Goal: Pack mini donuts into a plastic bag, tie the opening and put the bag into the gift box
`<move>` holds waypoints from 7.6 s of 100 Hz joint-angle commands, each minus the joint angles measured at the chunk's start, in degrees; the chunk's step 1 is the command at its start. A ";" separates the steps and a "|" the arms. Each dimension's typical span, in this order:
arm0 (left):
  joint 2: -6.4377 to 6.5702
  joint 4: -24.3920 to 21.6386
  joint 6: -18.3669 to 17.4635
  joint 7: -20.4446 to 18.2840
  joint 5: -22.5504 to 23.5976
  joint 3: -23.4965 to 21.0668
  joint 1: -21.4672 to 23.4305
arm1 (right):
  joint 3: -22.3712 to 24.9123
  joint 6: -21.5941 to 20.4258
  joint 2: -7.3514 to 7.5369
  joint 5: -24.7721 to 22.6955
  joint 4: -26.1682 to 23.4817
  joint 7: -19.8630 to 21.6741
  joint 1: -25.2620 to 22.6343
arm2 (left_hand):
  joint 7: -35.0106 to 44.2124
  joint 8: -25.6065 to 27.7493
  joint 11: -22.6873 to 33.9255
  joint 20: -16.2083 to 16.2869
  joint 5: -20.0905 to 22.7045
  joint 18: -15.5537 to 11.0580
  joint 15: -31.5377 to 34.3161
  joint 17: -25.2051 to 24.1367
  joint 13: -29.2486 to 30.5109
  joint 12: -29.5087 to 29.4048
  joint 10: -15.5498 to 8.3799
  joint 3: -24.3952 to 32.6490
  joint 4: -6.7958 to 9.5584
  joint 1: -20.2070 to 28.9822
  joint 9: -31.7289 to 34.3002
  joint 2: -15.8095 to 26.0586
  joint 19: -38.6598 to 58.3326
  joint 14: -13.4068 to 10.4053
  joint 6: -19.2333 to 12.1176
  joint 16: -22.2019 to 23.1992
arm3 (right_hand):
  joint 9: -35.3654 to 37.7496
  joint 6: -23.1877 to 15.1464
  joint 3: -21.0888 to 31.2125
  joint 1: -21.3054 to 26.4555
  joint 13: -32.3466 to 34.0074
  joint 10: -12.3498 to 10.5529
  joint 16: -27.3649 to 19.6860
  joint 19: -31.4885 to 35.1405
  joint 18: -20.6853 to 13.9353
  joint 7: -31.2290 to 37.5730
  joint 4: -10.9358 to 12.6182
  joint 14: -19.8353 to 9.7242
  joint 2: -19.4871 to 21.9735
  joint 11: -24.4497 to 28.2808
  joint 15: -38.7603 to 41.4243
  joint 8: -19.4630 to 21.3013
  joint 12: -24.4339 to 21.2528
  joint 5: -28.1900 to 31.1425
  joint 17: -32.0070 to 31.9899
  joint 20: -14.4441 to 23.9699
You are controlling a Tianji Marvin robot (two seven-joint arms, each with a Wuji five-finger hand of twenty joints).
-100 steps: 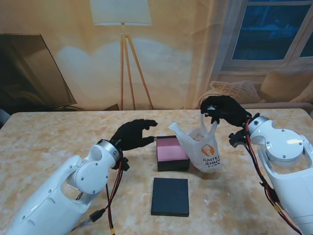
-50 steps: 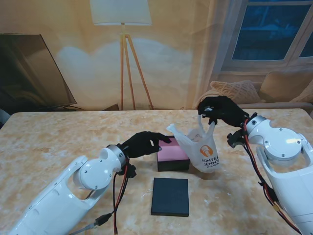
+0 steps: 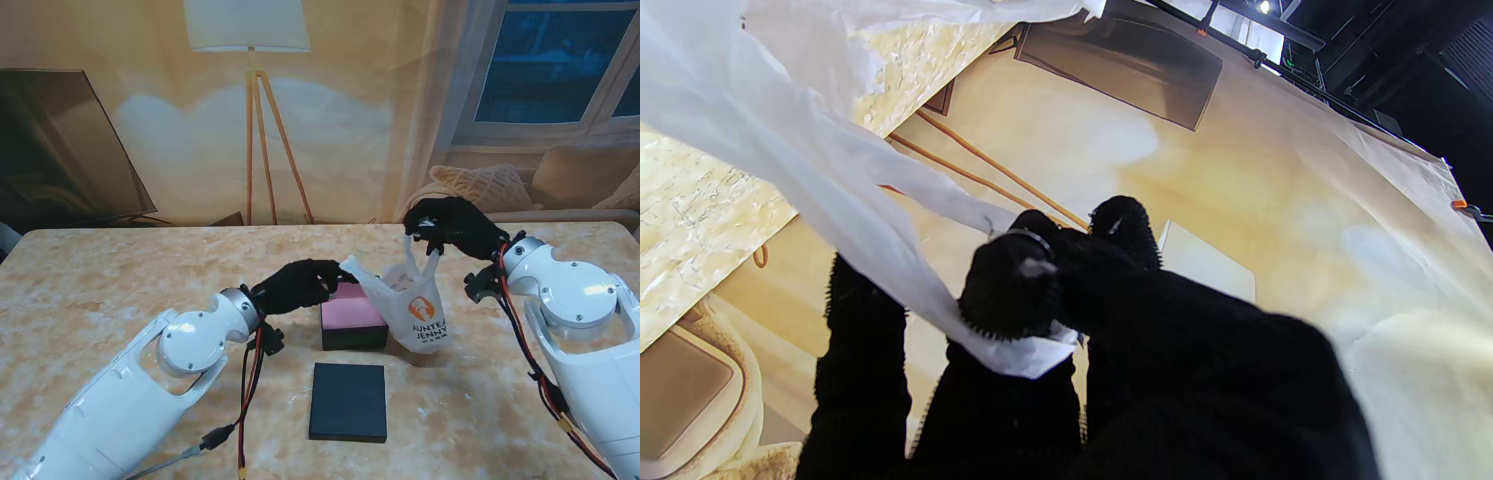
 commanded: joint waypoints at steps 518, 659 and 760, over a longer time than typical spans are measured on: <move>-12.81 20.45 15.23 6.03 -34.38 10.10 -14.61 | -1.95 -5.08 2.88 2.29 6.57 16.42 4.48 | 11.08 1.06 -7.29 -18.04 14.44 -3.44 -40.71 -11.66 -15.27 -53.92 -9.36 44.65 -6.39 -44.78 -5.68 -38.16 -27.51 0.86 1.92 -42.72 | 5.32 -6.10 6.95 3.21 -0.19 -7.12 3.51 2.09 1.47 10.11 5.60 -1.51 4.56 8.54 9.47 11.13 8.30 1.85 -1.69 3.96; -13.04 20.18 19.03 4.22 -41.31 7.64 -13.72 | -6.94 -6.80 3.97 -6.79 9.81 17.80 8.48 | 6.06 0.40 0.30 -5.96 10.11 -1.29 -20.26 -5.73 -3.96 -39.28 -4.10 21.24 -4.83 -7.27 -1.24 -17.82 -12.04 3.21 1.44 -9.48 | 6.56 -7.47 8.88 2.52 0.41 -7.16 4.08 2.80 1.57 14.35 6.17 -0.68 3.85 8.75 10.88 15.06 8.44 3.79 -1.52 4.40; -13.85 21.71 22.76 1.49 -45.32 7.92 -15.78 | -9.32 -8.71 3.65 -9.44 12.21 15.58 10.32 | 5.10 0.27 9.63 2.11 8.47 -4.23 7.08 -1.13 0.84 -4.60 -4.07 17.84 -5.49 -4.76 -0.51 -18.14 2.15 -4.78 1.19 1.58 | 6.65 -4.75 9.05 2.93 0.65 -5.91 3.96 3.14 1.87 7.01 5.53 -0.82 3.35 8.60 10.87 9.67 8.11 4.34 -1.29 4.47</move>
